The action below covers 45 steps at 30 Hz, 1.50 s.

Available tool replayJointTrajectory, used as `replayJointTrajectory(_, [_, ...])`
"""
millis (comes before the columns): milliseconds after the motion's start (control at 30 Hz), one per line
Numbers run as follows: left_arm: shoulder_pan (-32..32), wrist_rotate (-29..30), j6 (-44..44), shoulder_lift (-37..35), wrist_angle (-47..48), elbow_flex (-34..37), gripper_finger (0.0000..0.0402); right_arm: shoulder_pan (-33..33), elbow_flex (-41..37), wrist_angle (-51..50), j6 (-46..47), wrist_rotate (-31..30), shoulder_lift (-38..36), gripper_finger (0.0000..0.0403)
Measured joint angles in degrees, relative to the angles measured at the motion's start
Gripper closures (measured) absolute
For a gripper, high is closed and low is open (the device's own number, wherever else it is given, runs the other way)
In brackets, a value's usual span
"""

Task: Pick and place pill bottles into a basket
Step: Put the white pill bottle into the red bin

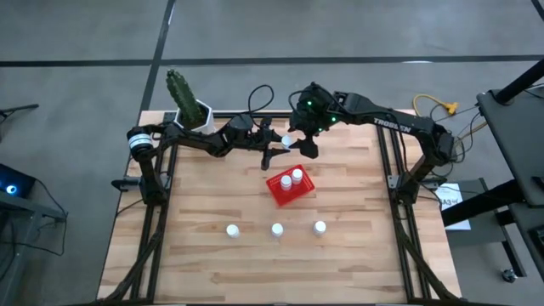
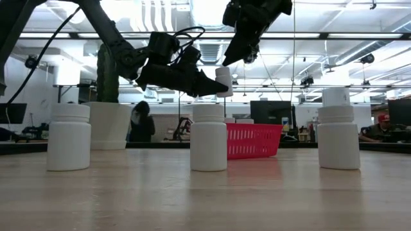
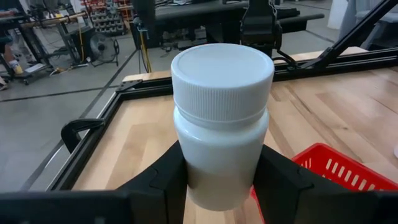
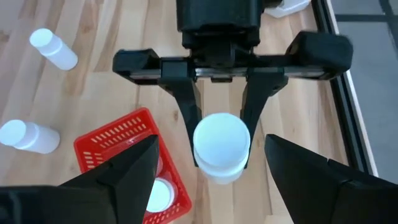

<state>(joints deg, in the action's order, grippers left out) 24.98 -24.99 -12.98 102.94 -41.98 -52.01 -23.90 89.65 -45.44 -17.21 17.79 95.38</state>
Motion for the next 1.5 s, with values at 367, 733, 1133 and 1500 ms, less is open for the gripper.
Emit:
replayJointTrajectory(367, [0.0,-0.1,0.0,0.0,0.1,0.0,0.0269,0.4,0.0,2.5,-0.6,-6.0,-0.1,0.0079])
replayJointTrajectory(733, [0.0,-0.1,0.0,0.0,-0.1,0.0,0.0269,0.4,0.0,2.3,0.5,-6.0,-0.1,0.0044])
replayJointTrajectory(1133, [0.0,-0.2,0.2,-1.7,-0.4,-1.7,0.0269,0.4,0.0,2.4,0.5,-5.8,-0.1,0.0044])
replayJointTrajectory(1500, [0.0,-0.3,0.0,-1.7,3.3,-3.9,0.0269,0.4,0.0,2.3,0.7,-5.8,-0.1,0.0044])
